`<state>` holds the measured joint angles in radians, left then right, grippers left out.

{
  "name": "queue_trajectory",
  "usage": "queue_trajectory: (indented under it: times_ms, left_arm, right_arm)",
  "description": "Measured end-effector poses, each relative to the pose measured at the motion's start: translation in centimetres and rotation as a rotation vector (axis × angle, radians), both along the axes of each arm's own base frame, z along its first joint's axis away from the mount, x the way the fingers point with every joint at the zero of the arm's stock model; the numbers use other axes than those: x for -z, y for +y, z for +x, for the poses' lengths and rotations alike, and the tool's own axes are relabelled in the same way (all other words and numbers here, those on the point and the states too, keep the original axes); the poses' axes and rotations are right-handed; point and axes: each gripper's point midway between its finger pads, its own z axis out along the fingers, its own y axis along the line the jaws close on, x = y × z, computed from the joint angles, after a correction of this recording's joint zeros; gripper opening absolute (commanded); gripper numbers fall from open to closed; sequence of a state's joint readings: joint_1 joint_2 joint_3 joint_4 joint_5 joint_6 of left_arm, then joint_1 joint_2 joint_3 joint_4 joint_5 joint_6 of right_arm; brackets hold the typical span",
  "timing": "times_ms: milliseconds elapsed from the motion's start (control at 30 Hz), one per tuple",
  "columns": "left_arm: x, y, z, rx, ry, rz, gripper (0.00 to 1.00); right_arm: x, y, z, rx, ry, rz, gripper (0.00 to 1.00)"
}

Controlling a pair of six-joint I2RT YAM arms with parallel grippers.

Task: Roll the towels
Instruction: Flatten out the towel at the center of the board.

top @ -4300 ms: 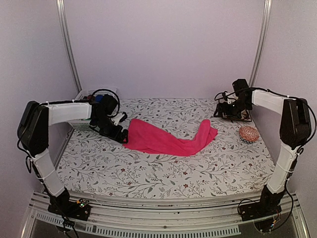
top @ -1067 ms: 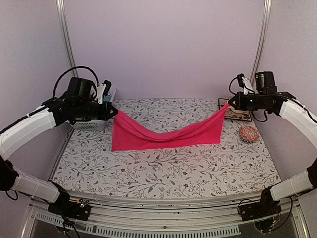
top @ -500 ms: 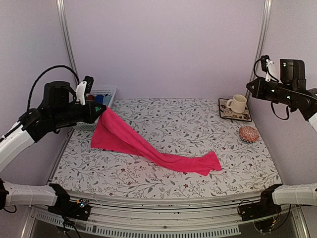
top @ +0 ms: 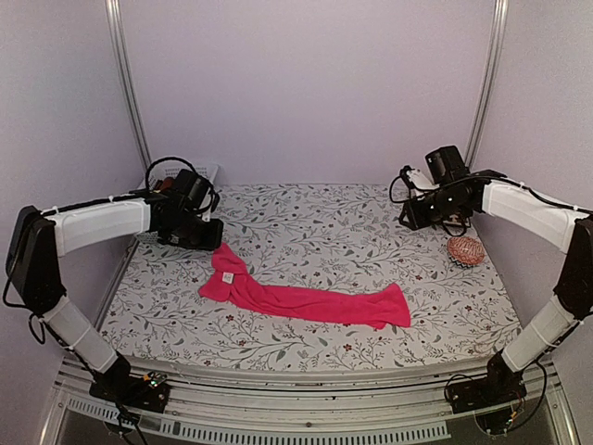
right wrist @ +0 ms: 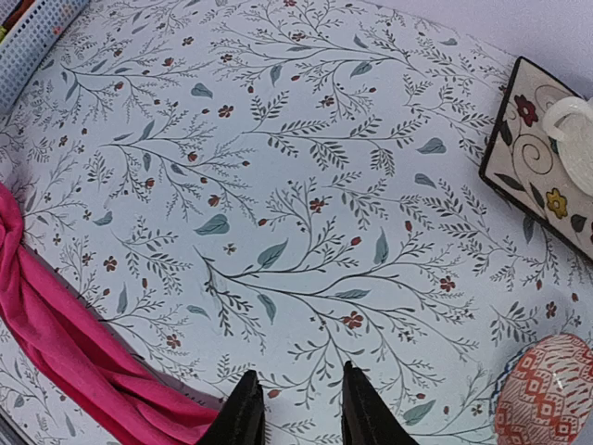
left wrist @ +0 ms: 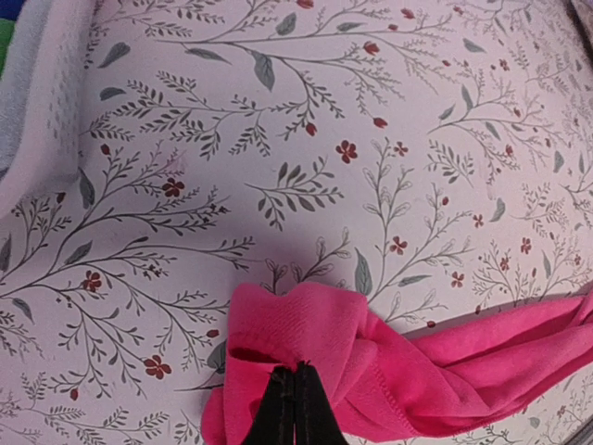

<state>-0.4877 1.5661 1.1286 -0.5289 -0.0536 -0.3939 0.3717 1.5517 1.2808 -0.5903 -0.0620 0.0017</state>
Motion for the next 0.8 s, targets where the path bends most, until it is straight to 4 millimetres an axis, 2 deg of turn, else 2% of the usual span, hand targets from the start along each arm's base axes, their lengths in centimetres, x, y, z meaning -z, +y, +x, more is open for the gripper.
queue_trajectory:
  times_ms: [133, 267, 367, 400, 533, 600, 700, 800]
  left_arm:
    - [0.5, 1.3, 2.5, -0.045, -0.005, 0.031, 0.02]
    - [2.5, 1.9, 4.3, -0.048, 0.019, 0.076, 0.62]
    - [3.5, 2.0, 4.7, -0.039, 0.04, 0.095, 0.92]
    - [3.4, 2.0, 4.8, -0.032, 0.039, 0.1, 0.96]
    - [1.9, 1.3, 5.2, 0.04, -0.002, 0.097, 0.97]
    - [0.8, 0.9, 4.8, 0.113, -0.044, 0.094, 0.97]
    - [-0.8, 1.0, 3.2, 0.229, -0.141, 0.115, 0.97]
    - [-1.3, 1.5, 1.2, 0.347, -0.217, 0.167, 0.97]
  right_arm:
    - [0.2, 2.5, -1.3, -0.157, -0.032, -0.044, 0.43]
    - [0.5, 4.9, -2.7, -0.299, -0.058, -0.084, 0.49]
    - [1.2, 6.3, -3.9, -0.388, -0.069, -0.121, 0.51]
    - [1.6, 6.7, -4.3, -0.418, -0.07, -0.134, 0.51]
    - [3.5, 7.4, -6.1, -0.499, -0.045, -0.178, 0.53]
    - [3.9, 7.3, -6.4, -0.518, -0.041, -0.194, 0.53]
    - [3.8, 7.3, -6.3, -0.528, -0.05, -0.204, 0.53]
    - [3.9, 7.3, -6.2, -0.534, -0.038, -0.208, 0.53]
